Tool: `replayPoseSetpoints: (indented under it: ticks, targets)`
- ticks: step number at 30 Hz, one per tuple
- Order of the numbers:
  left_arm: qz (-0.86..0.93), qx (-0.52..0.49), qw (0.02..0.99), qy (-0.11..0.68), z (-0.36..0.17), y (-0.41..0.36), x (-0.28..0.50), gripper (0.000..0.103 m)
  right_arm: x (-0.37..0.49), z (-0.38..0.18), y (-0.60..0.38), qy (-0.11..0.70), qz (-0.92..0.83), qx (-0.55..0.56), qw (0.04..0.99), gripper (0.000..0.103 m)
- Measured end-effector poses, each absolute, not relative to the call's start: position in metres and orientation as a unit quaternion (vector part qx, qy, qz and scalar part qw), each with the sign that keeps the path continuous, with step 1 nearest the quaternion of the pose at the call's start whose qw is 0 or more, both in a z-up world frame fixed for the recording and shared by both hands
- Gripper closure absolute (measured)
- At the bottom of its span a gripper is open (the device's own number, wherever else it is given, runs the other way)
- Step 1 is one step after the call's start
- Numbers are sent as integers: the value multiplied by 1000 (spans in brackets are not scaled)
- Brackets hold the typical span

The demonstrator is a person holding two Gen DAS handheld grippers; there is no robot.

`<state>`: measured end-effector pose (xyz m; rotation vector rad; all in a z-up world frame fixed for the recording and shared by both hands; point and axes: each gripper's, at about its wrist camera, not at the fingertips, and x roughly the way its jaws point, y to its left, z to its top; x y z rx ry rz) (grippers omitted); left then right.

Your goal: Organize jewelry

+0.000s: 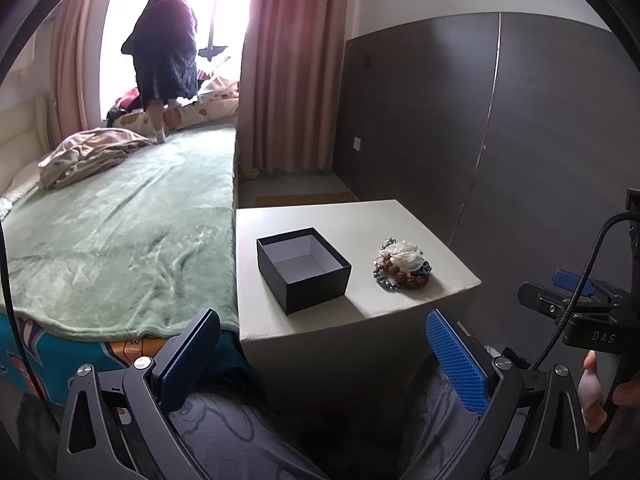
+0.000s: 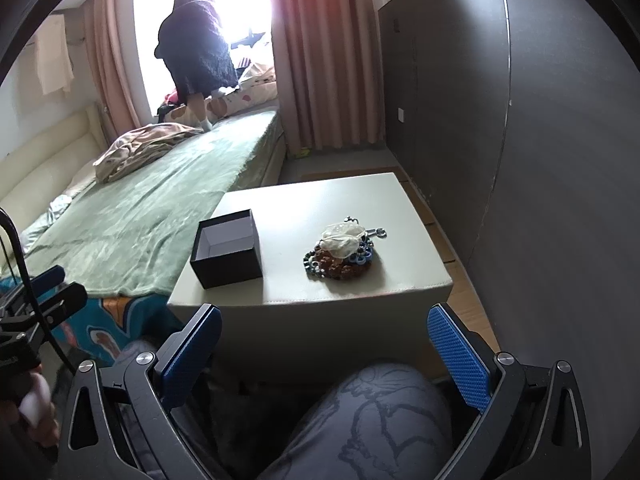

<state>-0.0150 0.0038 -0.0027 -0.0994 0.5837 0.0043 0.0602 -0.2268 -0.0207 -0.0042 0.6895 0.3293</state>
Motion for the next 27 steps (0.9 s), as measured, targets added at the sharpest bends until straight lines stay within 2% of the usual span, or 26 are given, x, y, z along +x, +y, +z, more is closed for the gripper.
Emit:
replayPoseSetpoints:
  ticks: [27]
  targets:
    - [1,-48,957,286,-1,1,-24,0,55,-21,-229,337,160,1,928,0]
